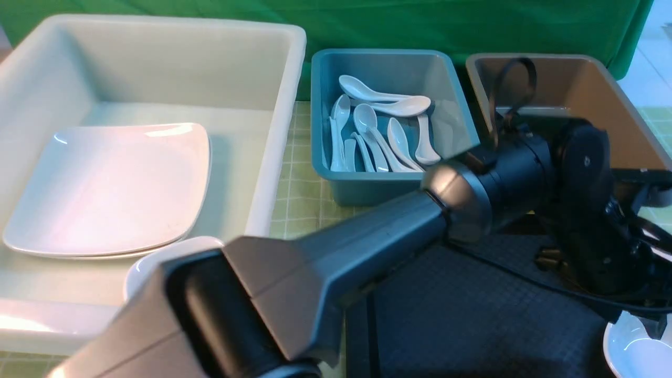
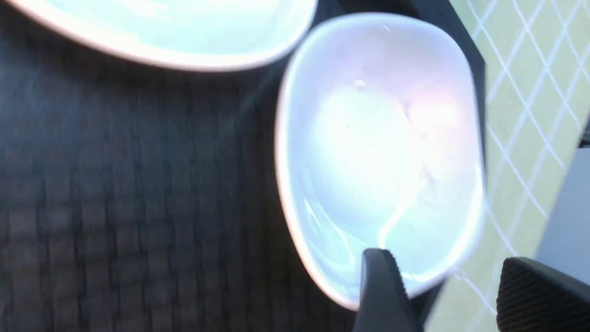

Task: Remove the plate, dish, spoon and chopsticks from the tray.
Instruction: Use the left arm to grab a small plate from the dinner plate

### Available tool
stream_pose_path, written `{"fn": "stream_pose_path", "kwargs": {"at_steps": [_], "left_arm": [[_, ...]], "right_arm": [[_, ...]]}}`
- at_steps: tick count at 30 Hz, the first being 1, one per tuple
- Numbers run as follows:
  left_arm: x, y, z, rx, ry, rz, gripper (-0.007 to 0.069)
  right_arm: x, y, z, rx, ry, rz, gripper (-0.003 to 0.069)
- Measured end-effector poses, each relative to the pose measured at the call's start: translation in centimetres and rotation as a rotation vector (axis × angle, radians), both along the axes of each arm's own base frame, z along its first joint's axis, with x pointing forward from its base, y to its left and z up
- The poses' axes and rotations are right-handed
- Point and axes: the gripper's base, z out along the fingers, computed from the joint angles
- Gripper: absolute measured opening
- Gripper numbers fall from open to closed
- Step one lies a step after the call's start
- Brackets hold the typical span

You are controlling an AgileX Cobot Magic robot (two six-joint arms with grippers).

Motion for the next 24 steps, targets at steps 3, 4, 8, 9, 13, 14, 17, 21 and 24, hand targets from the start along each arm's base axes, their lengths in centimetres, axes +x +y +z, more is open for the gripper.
{"fn": "stream_pose_path", "kwargs": {"at_steps": [3,4,8,9,13,14,17,21,24], "left_arm": [[0.3,-0.4,-1.2,0.01,0.001,-0.002,0.0318],[0.4,-0.4,-1.7,0.025,0.001,-0.003,0.0319],[0.4,-0.3,-2.7,0.062,0.0,-0.01,0.0319],[0.5,-0.4,-2.8,0.061,-0.01,-0.008,0.0319],[0.6,-0.9,-3.3,0.039,-0.041,0.008,0.0319],[0.6,-1.0,-3.6,0.039,-0.041,0.009,0.0319],[0.2,-1.4,-5.1,0.058,-0.027,0.0,0.0319],[-0.2,-1.8,-6.4,0.072,-0.008,-0.007,0.0313],[-0.2,-2.1,-6.4,0.052,-0.016,0.001,0.0288]], "right_arm": [[0.0,0.0,0.0,0.001,0.001,0.0,0.001],[0.0,0.0,0.0,0.001,0.003,-0.001,0.001],[-0.1,0.0,-0.2,-0.001,0.027,-0.003,0.001],[-0.1,0.0,-0.3,-0.001,0.033,-0.004,0.0011],[-0.1,0.0,-0.3,-0.001,0.039,-0.004,0.0016],[-0.1,0.0,-0.3,-0.001,0.039,-0.004,0.0017],[-0.1,0.0,-0.4,-0.001,0.041,-0.004,0.0019],[-0.1,0.0,-0.4,-0.001,0.041,-0.004,0.0027],[-0.1,0.0,-0.4,-0.001,0.042,-0.004,0.0031]]}}
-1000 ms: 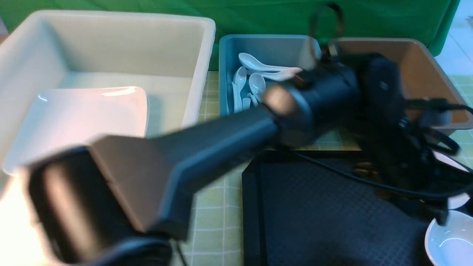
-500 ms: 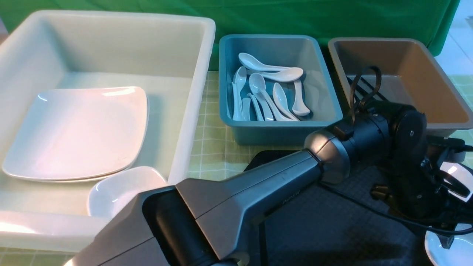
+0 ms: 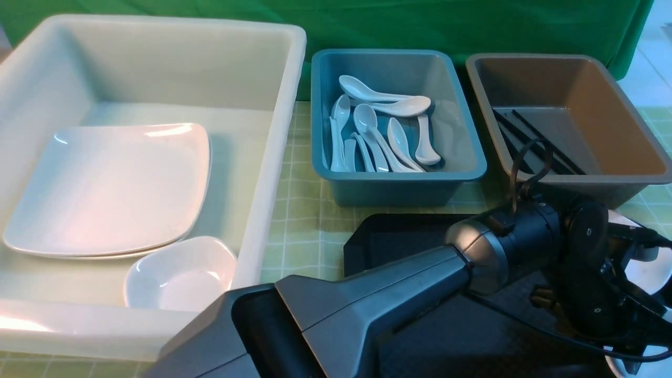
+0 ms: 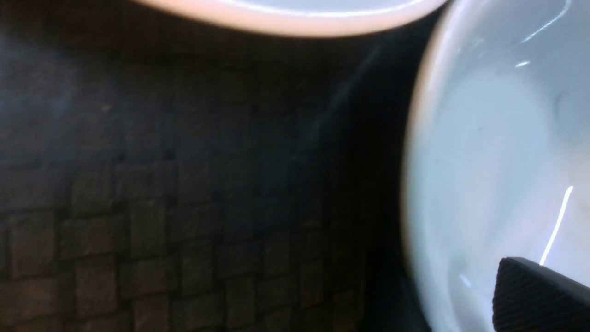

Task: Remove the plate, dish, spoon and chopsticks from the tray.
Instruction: Use the left arm to grab a small plate from the dinner plate

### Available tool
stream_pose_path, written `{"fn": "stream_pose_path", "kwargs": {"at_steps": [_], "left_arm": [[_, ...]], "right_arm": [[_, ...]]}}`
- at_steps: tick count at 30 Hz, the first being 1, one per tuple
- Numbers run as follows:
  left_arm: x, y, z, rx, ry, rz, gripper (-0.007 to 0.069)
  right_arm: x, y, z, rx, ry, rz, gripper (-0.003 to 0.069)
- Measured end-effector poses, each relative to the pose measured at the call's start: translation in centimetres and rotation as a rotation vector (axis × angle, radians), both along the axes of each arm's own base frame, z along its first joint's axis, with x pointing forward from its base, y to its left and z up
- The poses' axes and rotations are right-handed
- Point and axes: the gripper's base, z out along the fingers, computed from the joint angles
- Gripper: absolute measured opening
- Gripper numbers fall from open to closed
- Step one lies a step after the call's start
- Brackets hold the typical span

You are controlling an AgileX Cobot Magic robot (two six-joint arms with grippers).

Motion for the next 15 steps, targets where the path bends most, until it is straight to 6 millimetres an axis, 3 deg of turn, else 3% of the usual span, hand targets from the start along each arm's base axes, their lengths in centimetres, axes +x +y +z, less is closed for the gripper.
{"fn": "stream_pose_path", "kwargs": {"at_steps": [5,9,12,15], "left_arm": [[-0.3,-0.4,-0.4,-0.01,-0.003,0.003,0.0218],[-0.6,-0.5,-0.4,-0.015,0.029,0.023,0.0076],[-0.8,-0.3,1.1,-0.022,0.05,0.024,0.0017],[-0.6,1.1,4.5,0.004,0.008,-0.017,0.0004]], "right_arm": [[0.0,0.0,0.0,0.0,0.002,0.0,0.0035],[0.0,0.0,0.0,0.0,0.002,0.0,0.004],[0.0,0.0,-0.1,0.0,0.006,-0.001,0.0043],[0.0,0.0,-0.1,-0.001,0.014,-0.001,0.005]]}}
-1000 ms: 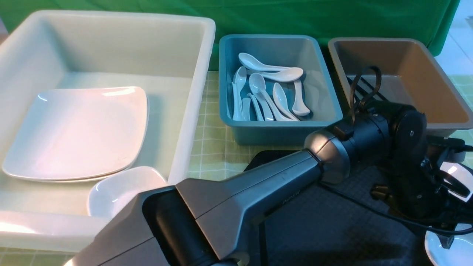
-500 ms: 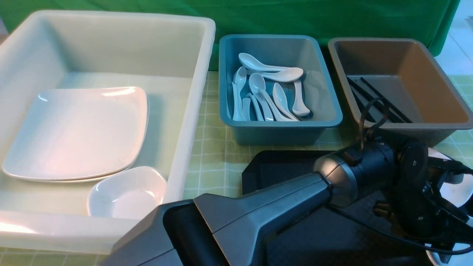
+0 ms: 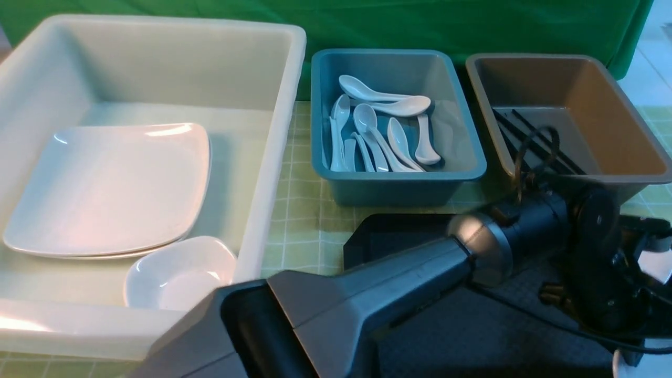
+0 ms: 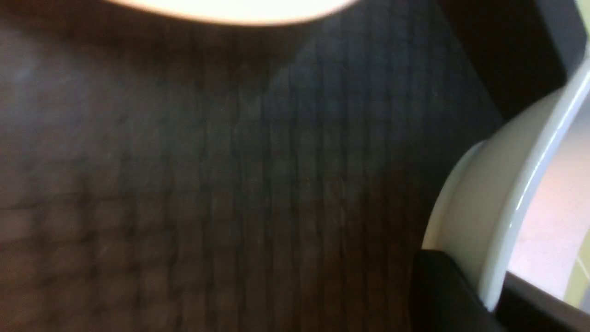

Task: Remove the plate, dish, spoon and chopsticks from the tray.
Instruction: Use the left arm to grab a small plate from the dinner plate, then use the left arm to put the small plate into the large storage box on the left

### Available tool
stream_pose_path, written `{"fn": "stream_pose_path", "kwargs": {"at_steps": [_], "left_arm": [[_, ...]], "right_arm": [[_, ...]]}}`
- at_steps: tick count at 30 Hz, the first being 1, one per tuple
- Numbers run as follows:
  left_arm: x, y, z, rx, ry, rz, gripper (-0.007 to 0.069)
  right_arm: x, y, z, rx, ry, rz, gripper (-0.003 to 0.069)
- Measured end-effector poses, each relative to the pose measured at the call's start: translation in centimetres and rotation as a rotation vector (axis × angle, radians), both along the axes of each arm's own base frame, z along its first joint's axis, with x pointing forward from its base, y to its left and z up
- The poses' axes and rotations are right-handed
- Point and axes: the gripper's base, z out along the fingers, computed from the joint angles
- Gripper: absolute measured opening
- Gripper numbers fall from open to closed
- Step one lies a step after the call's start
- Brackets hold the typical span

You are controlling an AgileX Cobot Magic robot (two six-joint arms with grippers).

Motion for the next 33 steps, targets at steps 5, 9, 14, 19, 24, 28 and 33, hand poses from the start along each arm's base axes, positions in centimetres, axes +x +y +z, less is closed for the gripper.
{"fn": "stream_pose_path", "kwargs": {"at_steps": [5,9,14,19,24,28,33], "left_arm": [[1.2,3.8,9.1,-0.046,-0.182,0.019,0.0004],[2.8,11.6,19.8,-0.097,-0.384,0.134,0.0004],[3.5,20.4,27.7,-0.157,-0.558,0.259,0.0004],[2.8,30.7,31.4,-0.112,-0.622,0.45,0.0004],[3.2,40.1,25.5,0.129,-0.443,0.653,0.0004],[3.5,47.3,18.8,0.171,-0.194,0.901,0.0004],[0.6,50.0,12.4,0.017,-0.057,1.121,0.0004]], "right_arm": [[0.0,0.0,0.0,0.0,0.002,0.0,0.005],[0.0,0.0,0.0,0.0,0.004,0.0,0.005],[0.0,0.0,0.0,0.001,-0.002,0.001,0.0051],[0.1,0.0,0.3,0.003,-0.036,0.004,0.0052],[0.2,0.1,0.6,0.005,-0.067,0.006,0.0054],[0.3,0.1,0.8,0.008,-0.097,0.009,0.0061],[0.4,0.2,1.1,0.013,-0.129,0.014,0.0066]]}}
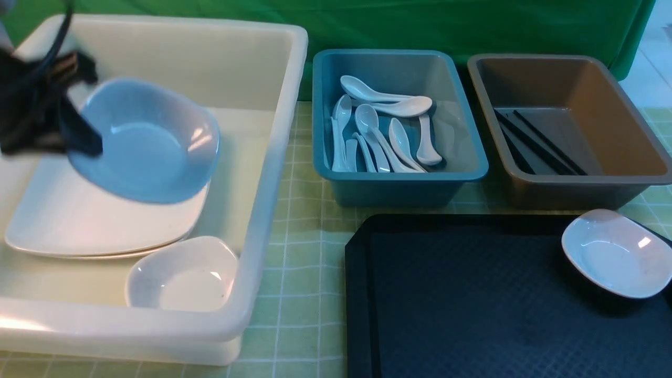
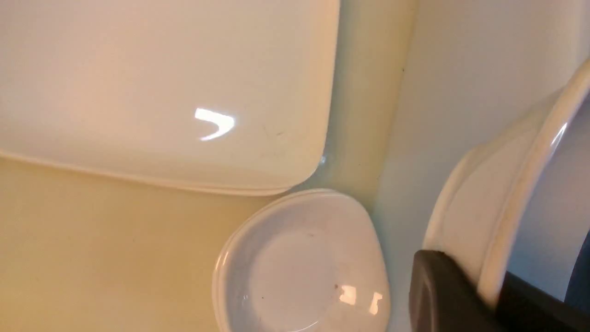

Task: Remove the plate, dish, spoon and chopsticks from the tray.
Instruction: Use the left arm to put the small plate into the large storage box on the left

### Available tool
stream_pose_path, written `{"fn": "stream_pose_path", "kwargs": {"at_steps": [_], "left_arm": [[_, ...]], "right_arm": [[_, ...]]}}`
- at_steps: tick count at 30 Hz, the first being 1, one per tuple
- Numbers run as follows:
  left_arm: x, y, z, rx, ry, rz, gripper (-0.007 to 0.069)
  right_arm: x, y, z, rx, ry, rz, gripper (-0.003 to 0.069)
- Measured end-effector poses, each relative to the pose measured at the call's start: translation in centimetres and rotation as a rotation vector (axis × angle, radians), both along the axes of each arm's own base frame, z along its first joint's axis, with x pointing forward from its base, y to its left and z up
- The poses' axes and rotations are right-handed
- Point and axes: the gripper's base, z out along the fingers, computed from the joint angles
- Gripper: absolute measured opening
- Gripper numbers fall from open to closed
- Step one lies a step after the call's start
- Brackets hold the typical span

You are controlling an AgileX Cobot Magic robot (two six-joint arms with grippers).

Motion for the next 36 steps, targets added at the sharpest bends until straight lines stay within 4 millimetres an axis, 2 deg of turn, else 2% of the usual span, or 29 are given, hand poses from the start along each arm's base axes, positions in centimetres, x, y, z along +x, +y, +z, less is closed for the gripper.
{"fn": "stream_pose_path", "kwargs": {"at_steps": [1,2,4,6,12,24,28,30,33,36], "left_arm": [[-0.6,0.0,-1.4,-0.017,0.003,0.032,0.0004],[-0.8,0.0,-1.7,-0.019,0.003,0.039,0.0004],[-2.2,-0.1,-5.7,-0.06,0.037,0.116,0.0004],[-3.0,-0.2,-8.0,-0.078,0.06,0.152,0.0004],[-3.9,-0.1,-10.8,-0.085,0.066,0.217,0.0004],[-3.9,-0.6,-10.1,-0.138,0.107,0.182,0.0022],[-4.1,-0.7,-10.2,-0.13,0.126,0.162,0.009],[-4.2,-0.6,-10.1,-0.109,0.137,0.142,0.0162],[-4.2,-0.6,-10.1,-0.102,0.141,0.134,0.0231],[-4.1,-0.6,-9.4,-0.076,0.155,0.089,0.0324]], "right_arm": [[0.0,0.0,0.0,0.0,-0.002,0.0,0.0067],[0.0,0.0,0.0,0.0,-0.002,0.0,0.0067],[0.0,0.0,0.0,0.002,-0.001,0.002,0.0069],[0.0,0.0,0.0,0.003,-0.001,0.002,0.007],[0.0,0.1,0.1,0.006,-0.006,0.005,0.0074],[0.1,0.1,0.3,0.012,-0.036,0.009,0.0074],[0.1,0.1,0.3,0.012,-0.037,0.009,0.0074],[0.1,0.1,0.3,0.012,-0.038,0.01,0.0074],[0.1,0.1,0.4,0.013,-0.041,0.01,0.0074],[0.1,0.1,0.4,0.013,-0.041,0.01,0.0074]]}}
